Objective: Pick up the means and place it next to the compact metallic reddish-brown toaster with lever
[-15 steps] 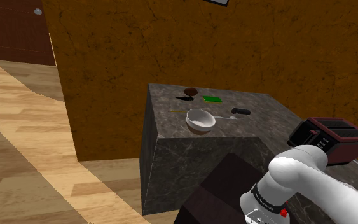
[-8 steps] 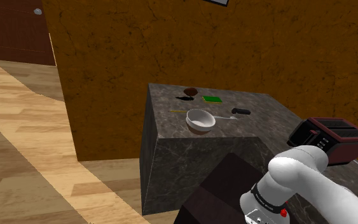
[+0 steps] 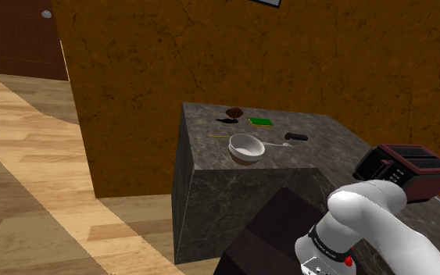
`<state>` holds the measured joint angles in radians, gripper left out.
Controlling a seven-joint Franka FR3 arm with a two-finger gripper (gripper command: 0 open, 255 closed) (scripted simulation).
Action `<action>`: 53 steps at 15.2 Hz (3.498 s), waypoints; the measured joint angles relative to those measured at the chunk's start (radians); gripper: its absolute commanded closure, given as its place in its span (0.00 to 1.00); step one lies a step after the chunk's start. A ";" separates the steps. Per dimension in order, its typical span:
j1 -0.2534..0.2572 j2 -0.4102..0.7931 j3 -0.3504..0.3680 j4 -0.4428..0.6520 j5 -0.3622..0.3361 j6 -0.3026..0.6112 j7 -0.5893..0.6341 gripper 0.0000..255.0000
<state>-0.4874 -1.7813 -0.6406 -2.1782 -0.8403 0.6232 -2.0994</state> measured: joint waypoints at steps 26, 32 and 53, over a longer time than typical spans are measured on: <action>-0.437 -0.001 -0.375 -0.346 -0.204 0.341 -0.301 1.00; -0.505 -0.002 -0.460 -0.402 -0.267 0.396 -0.341 1.00; -0.433 0.074 -0.363 -0.304 -0.172 0.378 -0.326 0.00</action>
<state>-0.9208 -1.7076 -1.0033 -2.4820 -1.0119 1.0014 -2.4254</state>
